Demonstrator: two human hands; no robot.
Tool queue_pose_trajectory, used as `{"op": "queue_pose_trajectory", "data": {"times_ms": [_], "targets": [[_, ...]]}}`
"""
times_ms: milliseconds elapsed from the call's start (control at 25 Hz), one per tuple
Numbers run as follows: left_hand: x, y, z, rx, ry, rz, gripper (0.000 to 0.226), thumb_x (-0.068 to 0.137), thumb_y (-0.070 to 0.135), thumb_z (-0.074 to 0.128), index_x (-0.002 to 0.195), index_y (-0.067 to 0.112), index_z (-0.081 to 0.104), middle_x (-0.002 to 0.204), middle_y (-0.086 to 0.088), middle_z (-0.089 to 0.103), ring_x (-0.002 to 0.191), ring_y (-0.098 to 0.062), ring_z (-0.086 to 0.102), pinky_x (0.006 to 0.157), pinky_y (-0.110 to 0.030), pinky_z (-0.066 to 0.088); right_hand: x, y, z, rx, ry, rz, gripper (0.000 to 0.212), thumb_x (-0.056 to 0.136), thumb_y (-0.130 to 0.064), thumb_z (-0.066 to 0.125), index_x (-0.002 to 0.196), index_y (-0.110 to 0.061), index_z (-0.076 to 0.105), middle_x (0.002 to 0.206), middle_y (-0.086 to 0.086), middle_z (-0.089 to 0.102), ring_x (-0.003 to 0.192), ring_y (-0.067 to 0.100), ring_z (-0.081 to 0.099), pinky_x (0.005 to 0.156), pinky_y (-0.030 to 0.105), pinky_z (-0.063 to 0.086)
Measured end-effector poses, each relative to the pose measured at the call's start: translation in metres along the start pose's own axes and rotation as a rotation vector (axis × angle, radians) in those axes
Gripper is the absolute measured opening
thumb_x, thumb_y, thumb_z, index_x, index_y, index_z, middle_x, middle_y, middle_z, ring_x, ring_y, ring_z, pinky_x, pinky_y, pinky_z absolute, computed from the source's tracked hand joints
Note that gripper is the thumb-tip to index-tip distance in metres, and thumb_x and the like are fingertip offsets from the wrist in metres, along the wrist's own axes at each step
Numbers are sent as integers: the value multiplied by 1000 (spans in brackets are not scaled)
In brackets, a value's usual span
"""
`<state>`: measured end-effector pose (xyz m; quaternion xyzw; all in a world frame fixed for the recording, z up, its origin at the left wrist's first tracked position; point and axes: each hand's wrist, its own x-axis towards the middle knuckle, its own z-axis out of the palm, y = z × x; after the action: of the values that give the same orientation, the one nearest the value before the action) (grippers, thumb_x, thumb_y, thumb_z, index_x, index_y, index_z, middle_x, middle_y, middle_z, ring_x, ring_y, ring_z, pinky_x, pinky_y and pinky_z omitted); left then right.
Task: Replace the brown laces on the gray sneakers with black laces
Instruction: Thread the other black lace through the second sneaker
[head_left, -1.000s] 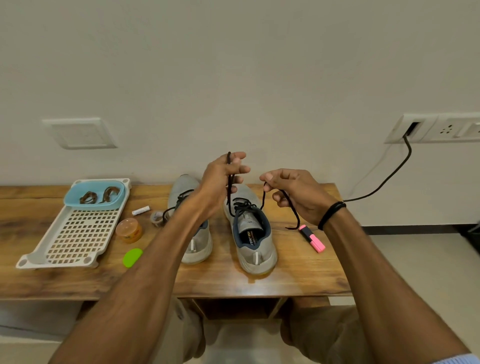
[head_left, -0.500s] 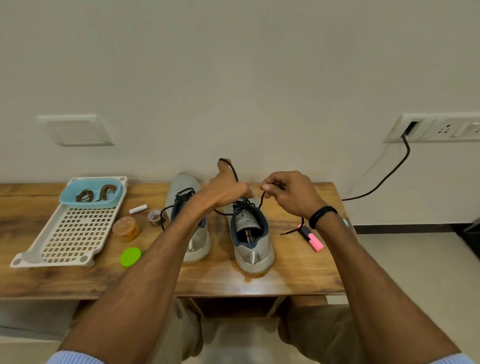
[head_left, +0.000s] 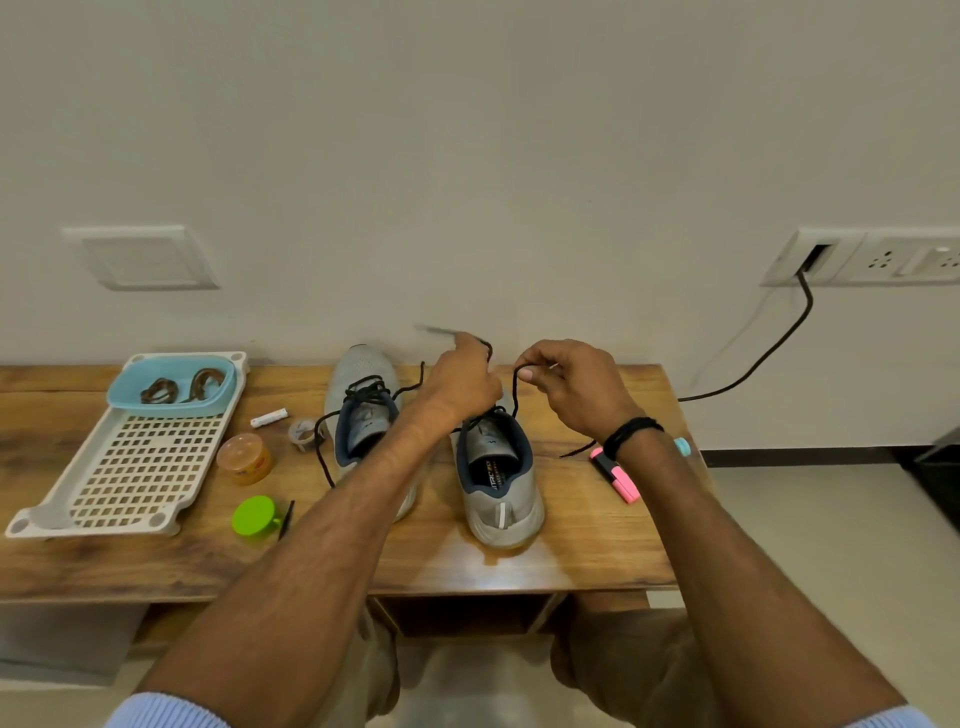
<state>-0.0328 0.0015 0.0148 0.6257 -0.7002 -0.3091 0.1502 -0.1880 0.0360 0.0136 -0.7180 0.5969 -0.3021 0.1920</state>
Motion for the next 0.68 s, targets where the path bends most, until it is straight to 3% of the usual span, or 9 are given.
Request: {"op": "queue_pose_trajectory", "data": {"times_ms": [120, 240, 400, 480, 600, 680], "targets": [[-1, 0, -1, 108, -136, 147, 22, 96, 17, 53, 110, 14, 69, 104, -4, 73, 100, -22, 65, 85, -34, 53, 1, -1, -2, -1, 46, -38, 12, 92, -21, 65, 92, -21, 77, 71, -23, 59, 72, -4, 54, 64, 7, 37], [-7, 1, -2, 28, -244, 175, 13, 93, 26, 60, 94, 23, 73, 92, 7, 72, 88, -10, 64, 71, -23, 48, 1, 0, 1, 42, 67, 48, 11, 91, -25, 67, 90, -20, 77, 78, -15, 66, 77, 4, 58, 67, 14, 44], [-3, -2, -2, -19, -122, 154, 17, 96, 26, 57, 87, 21, 71, 86, 3, 69, 85, -17, 63, 68, -27, 46, 3, 4, 3, 59, -137, 246, 25, 90, -40, 66, 83, -18, 72, 72, -2, 70, 68, 10, 63, 60, 21, 49], [-4, 0, -2, -32, -56, 135, 17, 96, 19, 55, 95, 17, 72, 85, 1, 67, 82, -18, 59, 68, -28, 45, 0, 3, 2, 250, -259, 364, 23, 90, -30, 68, 88, -7, 71, 72, 4, 72, 65, 11, 67, 61, 24, 55], [-8, 7, -10, -482, -137, -47, 27, 94, 1, 44, 101, 1, 69, 92, -19, 72, 80, -25, 65, 79, -39, 58, -3, -1, 12, 440, -274, 471, 9, 90, -12, 69, 88, -3, 70, 74, 9, 73, 67, 17, 71, 67, 28, 60], [-13, 9, -14, -750, -177, -186, 28, 97, -1, 36, 108, -3, 62, 97, -26, 68, 81, -31, 68, 72, -40, 63, -1, -2, 20, 460, -151, 552, 9, 88, -10, 71, 83, -3, 70, 77, 14, 74, 72, 24, 73, 75, 39, 61]]}}
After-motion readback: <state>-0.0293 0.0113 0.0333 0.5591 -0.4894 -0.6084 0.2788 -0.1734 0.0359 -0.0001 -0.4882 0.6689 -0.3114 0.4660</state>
